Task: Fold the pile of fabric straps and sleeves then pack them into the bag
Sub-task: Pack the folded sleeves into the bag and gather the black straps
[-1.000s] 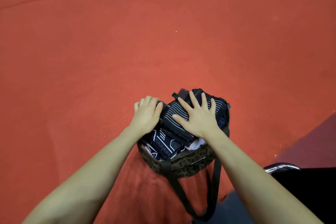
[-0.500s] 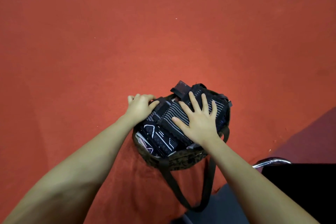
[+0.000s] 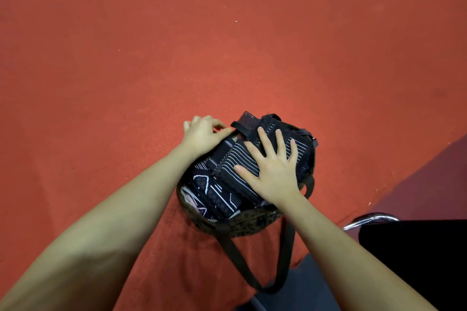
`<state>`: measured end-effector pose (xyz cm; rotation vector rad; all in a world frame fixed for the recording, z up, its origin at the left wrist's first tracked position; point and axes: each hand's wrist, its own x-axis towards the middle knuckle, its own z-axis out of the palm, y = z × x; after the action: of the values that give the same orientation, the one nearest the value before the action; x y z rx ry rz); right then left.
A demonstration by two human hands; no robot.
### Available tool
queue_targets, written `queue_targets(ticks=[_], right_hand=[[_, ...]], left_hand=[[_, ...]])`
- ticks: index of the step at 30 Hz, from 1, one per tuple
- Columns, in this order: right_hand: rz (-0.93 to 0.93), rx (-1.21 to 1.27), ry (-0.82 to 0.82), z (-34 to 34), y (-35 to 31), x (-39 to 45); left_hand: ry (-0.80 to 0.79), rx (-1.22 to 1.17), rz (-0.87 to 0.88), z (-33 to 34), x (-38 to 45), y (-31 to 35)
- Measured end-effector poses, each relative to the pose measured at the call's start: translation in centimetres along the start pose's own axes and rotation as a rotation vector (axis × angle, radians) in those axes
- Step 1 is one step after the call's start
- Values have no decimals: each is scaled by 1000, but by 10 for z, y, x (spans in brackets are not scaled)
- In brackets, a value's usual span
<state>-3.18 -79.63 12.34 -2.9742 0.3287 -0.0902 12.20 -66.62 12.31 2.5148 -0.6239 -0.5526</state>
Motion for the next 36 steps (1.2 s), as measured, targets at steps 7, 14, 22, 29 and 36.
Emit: queue_targets(ticks=[7,14,22,29,36], right_hand=[[-3,-20,-30,0,0,2],[79,13,-63,-7,-6,7],[48,1,-136,-14,-11,5],[32,20,-48,-37,1,24],[89,-31,-226,-30,17,29]], left_hand=[[-19,112,-33,10,23,10],[207,96,143,3,12,2],[421,203,329,-12,-11,13],[283,158,312,-7,-18,17],[104,21,79,-2,-5,29]])
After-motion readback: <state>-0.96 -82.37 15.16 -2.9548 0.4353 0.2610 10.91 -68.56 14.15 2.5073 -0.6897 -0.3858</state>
